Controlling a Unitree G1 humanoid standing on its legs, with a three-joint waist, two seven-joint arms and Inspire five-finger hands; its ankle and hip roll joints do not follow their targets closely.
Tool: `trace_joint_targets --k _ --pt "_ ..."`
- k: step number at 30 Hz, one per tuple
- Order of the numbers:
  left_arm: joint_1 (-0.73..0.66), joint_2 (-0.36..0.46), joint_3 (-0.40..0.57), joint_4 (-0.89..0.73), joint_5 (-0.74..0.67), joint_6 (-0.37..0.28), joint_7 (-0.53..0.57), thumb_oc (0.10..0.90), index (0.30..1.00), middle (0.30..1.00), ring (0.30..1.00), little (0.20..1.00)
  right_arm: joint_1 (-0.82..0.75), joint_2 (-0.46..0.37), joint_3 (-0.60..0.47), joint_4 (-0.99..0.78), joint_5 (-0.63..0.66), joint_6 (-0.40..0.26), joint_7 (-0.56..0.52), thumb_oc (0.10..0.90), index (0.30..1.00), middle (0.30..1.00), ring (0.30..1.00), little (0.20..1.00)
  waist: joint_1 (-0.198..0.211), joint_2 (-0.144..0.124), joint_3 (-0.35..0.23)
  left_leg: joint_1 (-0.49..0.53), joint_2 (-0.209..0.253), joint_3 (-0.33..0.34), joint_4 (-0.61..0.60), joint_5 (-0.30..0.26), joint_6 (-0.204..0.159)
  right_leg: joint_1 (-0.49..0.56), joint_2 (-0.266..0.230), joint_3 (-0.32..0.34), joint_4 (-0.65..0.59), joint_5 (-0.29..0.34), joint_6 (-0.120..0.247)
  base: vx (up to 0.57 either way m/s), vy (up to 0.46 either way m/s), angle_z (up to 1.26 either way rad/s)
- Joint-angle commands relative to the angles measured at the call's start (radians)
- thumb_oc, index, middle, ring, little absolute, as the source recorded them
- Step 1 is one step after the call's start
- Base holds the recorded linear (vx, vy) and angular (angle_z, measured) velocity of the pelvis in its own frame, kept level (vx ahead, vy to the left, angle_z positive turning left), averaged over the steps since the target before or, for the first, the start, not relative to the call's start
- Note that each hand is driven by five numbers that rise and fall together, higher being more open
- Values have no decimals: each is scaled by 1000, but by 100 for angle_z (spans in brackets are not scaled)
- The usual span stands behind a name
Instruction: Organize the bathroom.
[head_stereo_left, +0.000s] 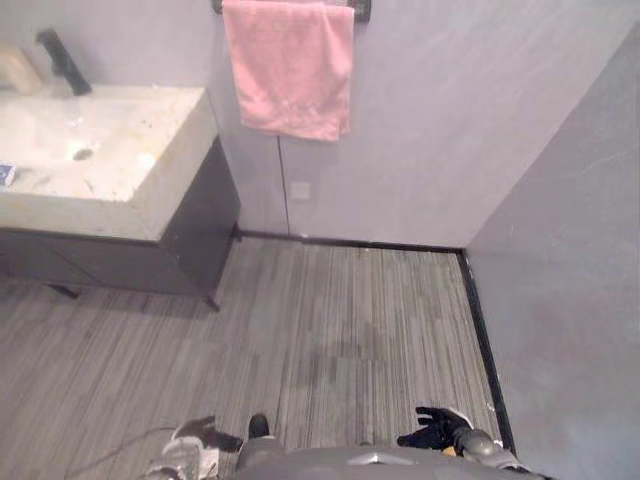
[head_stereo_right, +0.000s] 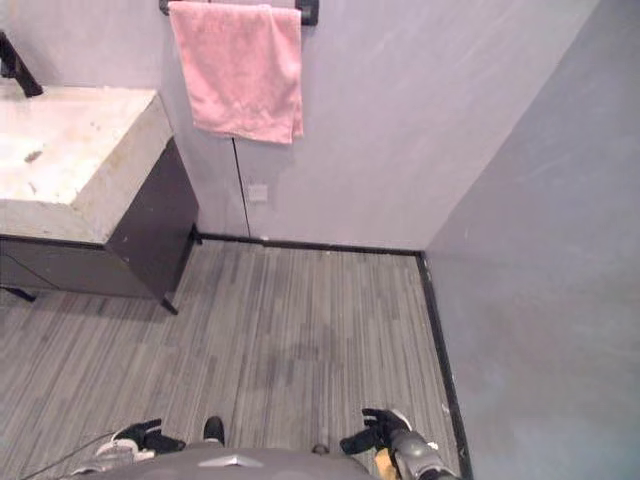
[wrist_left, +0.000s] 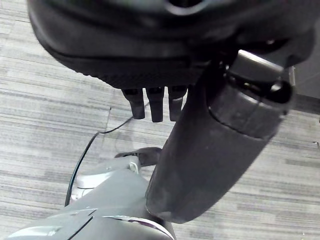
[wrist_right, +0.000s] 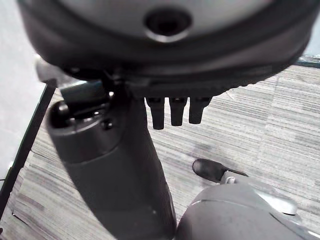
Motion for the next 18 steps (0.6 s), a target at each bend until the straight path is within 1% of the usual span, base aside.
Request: trace_joint_targets --k 1,2,3,6,7,9,10,11,12,14,15,16,17,18 --pt "-82 17 25 22 -39 -24 -19 800 900 900 900 900 -57 -17 20 -12 -57 5 13 800 900 900 900 900 -14 -55 71 -73 -114 -35 -61 -35 59 12 4 -4 102 -71 -14 -169 -47 23" --pt "-82 14 28 25 -30 -27 -25 800 900 900 900 900 -61 -19 19 3 -56 8 15 800 900 900 900 900 -12 -54 72 -71 -119 -48 -42 -44 61 14 1 -11 110 -78 -20 -170 -12 30" --pt "-80 12 29 28 -32 -30 -34 800 900 900 900 900 -64 -21 16 19 -54 11 15 800 900 900 900 900 -12 -54 71 -62 -121 -47 -14 -59 65 14 -6 -22 114 -79 -25 -189 26 35" --pt "-91 1 29 25 1 -15 -51 800 900 900 900 900 -66 -18 4 46 -40 35 4 800 900 900 900 900 -34 -69 58 -8 -90 20 71 -116 75 2 -43 -64 120 -62 -28 -149 70 45" --pt "-91 1 29 25 1 -15 -51 800 900 900 900 900 -66 -18 4 46 -40 35 4 800 900 900 900 900 -34 -69 58 -8 -90 20 71 -116 75 2 -43 -64 120 -62 -28 -100 124 39" --pt "-93 -8 18 21 14 -15 -54 800 900 900 900 900 -59 -19 -6 54 -21 44 -7 800 900 900 900 900 -52 -70 53 36 -62 56 94 -132 75 -1 -59 -86 130 -60 -27 -135 219 47" --pt "-97 -16 8 18 34 -21 -61 800 900 900 900 900 -47 -22 -22 62 -23 46 -11 800 900 900 900 900 -71 -65 41 83 -27 99 97 -132 63 -7 -75 -117 127 -56 -22 -171 339 67" --pt "-98 -19 3 16 48 -24 -64 800 900 900 900 900 -40 -23 -30 67 -31 41 -10 800 900 900 900 900 -77 -61 36 109 -20 116 82 -134 57 -8 -83 -135 122 -52 -16 -202 496 91" --pt "-99 -23 -7 12 49 -29 -61 800 900 900 900 900 -30 -24 -39 73 -47 32 -8 800 900 900 900 900 -83 -51 31 140 -31 133 33 -142 54 -11 -98 -158 117 -43 1 -120 369 81" --pt "-98 -24 -12 13 43 -34 -63 800 900 900 900 900 -27 -23 -40 76 -50 29 -8 800 900 900 900 900 -83 -42 30 155 -38 136 -7 -139 51 -15 -109 -173 119 -37 16 -101 367 111" --pt "-97 -17 -18 9 63 -39 -61 800 900 900 900 900 -28 -19 -37 79 -71 23 -3 800 900 900 900 900 -77 -36 30 172 -55 126 -48 -135 54 -17 -129 -181 116 -24 42 -100 371 105" --pt "-97 -17 -21 10 65 -43 -61 800 900 900 900 900 -30 -17 -34 79 -72 23 -3 800 900 900 900 900 -75 -34 30 174 -63 121 -57 -135 56 -20 -134 -183 118 -21 49 -124 505 84" --pt "-97 -14 -30 7 43 -47 -61 800 900 900 900 900 -37 -10 -29 83 -82 29 2 800 900 900 900 900 -68 -33 29 183 -87 108 -80 -138 70 -19 -153 -182 118 -9 68 -69 308 55" --pt "-97 -14 -31 8 41 -49 -57 800 900 900 900 900 -37 -8 -27 84 -78 29 1 800 900 900 900 900 -65 -31 26 182 -91 105 -88 -138 74 -22 -158 -183 121 -7 72 -78 418 64"
